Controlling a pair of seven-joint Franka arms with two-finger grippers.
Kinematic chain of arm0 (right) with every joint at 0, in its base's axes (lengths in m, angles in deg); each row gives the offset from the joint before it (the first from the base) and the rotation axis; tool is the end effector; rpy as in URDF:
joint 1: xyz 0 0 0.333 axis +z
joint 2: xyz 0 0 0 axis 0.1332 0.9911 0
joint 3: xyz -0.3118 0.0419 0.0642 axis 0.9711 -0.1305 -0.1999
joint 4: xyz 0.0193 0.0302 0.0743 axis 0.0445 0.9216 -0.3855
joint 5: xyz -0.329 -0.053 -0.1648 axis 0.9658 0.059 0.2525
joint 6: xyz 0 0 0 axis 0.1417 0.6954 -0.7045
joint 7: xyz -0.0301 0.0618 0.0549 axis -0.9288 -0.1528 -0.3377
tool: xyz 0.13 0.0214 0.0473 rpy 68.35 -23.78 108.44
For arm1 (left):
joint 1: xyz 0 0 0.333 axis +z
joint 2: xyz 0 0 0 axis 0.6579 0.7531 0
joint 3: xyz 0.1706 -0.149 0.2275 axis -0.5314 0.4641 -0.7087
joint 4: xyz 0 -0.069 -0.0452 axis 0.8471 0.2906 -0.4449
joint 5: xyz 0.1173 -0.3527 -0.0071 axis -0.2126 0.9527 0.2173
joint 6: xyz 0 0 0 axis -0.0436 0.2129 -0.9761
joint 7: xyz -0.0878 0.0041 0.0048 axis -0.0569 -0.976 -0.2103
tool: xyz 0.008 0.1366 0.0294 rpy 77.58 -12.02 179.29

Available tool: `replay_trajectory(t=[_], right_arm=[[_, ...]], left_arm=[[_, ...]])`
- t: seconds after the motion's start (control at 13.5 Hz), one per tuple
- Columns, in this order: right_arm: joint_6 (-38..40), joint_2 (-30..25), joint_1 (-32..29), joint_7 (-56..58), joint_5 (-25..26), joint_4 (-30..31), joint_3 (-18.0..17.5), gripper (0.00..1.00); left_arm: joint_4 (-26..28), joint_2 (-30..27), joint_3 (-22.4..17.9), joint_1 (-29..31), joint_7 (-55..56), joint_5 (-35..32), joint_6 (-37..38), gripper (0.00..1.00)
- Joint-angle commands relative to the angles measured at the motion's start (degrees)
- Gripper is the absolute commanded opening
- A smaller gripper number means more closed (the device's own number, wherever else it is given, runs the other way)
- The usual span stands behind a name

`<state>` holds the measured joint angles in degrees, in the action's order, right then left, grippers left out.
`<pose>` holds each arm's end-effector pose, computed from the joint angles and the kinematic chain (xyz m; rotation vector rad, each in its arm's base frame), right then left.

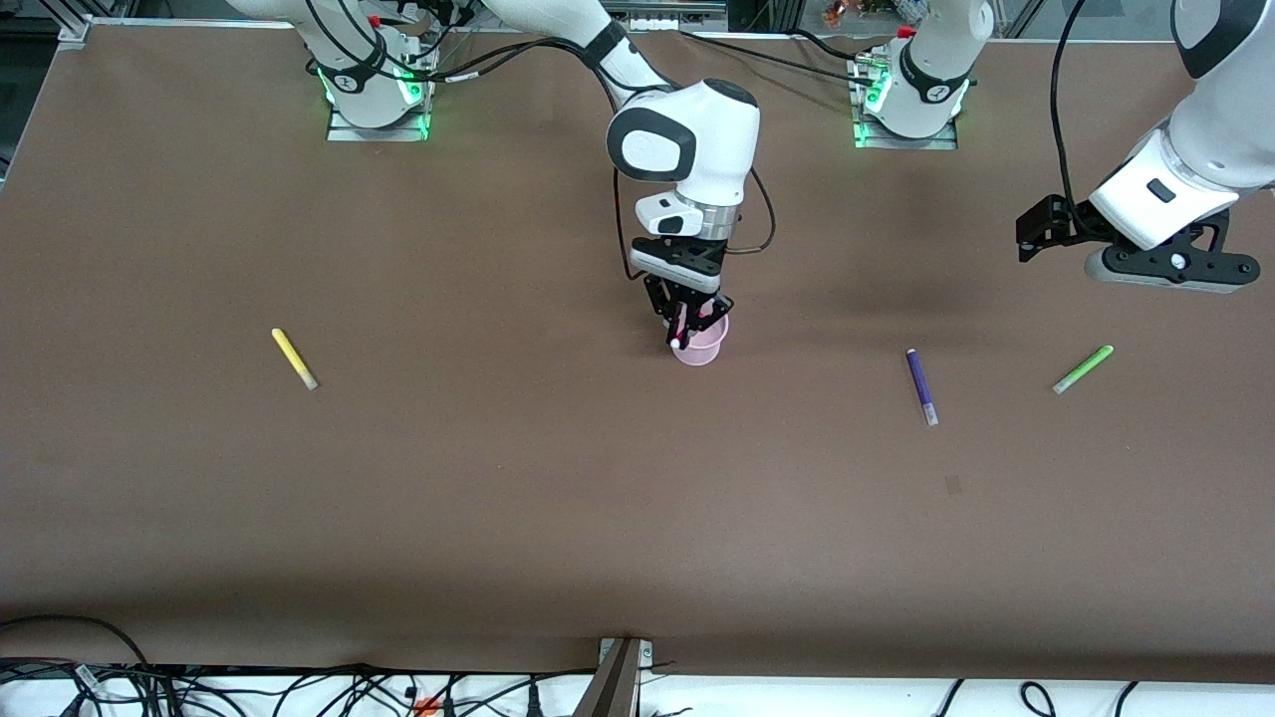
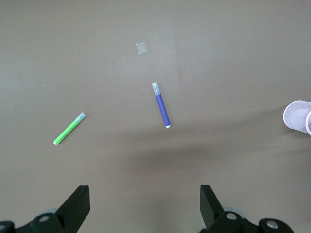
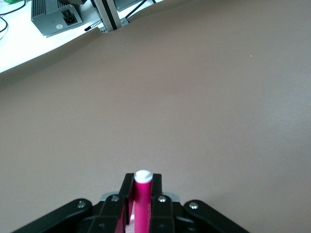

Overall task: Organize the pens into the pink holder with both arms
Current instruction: 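Lower the pink marker into the holder and open the right gripper, then withdraw the right gripper while the left gripper reaches the blue marker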

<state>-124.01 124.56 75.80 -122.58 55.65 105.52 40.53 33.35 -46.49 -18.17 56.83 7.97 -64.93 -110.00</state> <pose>0.4526 0.5995 0.2714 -2.8468 0.7402 -1.0338 0.5214 -0.0443 0.5409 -3.0834 0.1773 0.0981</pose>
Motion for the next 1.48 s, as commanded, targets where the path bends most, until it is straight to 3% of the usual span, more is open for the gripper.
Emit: replay_trajectory(t=[0.0, 0.07, 0.15, 0.22, 0.3, 0.81, 0.89, 1.18, 1.4], right_arm=[[0.7, 1.0, 0.8, -1.6, 1.4, -1.7, 1.1, 0.00], [0.7, 1.0, 0.8, -1.5, 1.4, -1.7, 1.2, 0.00], [0.7, 1.0, 0.8, -1.5, 1.4, -1.7, 1.2, 0.10], [0.9, 1.0, 0.8, -1.5, 1.4, -1.7, 1.2, 0.30], [1.6, 1.0, 0.9, -1.5, 1.5, -1.7, 1.3, 0.41], [3.9, -1.4, 0.4, 0.8, 0.7, -2.6, 2.3, 0.51], [5.1, -3.0, -0.3, 3.6, -1.1, -2.5, 2.7, 0.51], [13.4, -13.2, -8.1, 30.2, -20.1, -2.5, 2.8, 0.50], [22.6, -20.4, -15.2, 48.7, -29.0, -1.9, 3.1, 0.50]], left_arm=[[-1.6, 1.1, 0.0, 0.3, 0.4, -0.3, 0.8, 1.00], [-2.1, 1.4, 0.0, 0.3, 0.5, -0.4, 0.9, 1.00], [-2.2, 1.5, 0.0, 0.3, 0.5, -0.4, 0.9, 1.00], [-2.2, 2.0, 0.0, 0.3, 0.5, -0.4, 0.9, 1.00], [-2.2, 2.9, -0.1, 0.3, 0.4, -0.5, 0.9, 1.00], [-2.8, 8.7, 0.0, 0.4, -0.5, -1.2, 1.1, 1.00], [-2.8, 9.1, -0.1, 0.4, -0.5, -1.2, 1.1, 1.00], [-0.5, 10.6, 0.2, -0.3, 1.5, -1.2, -0.6, 1.00], [7.2, 11.5, 0.2, -0.2, 2.4, -1.2, -11.9, 1.00]])
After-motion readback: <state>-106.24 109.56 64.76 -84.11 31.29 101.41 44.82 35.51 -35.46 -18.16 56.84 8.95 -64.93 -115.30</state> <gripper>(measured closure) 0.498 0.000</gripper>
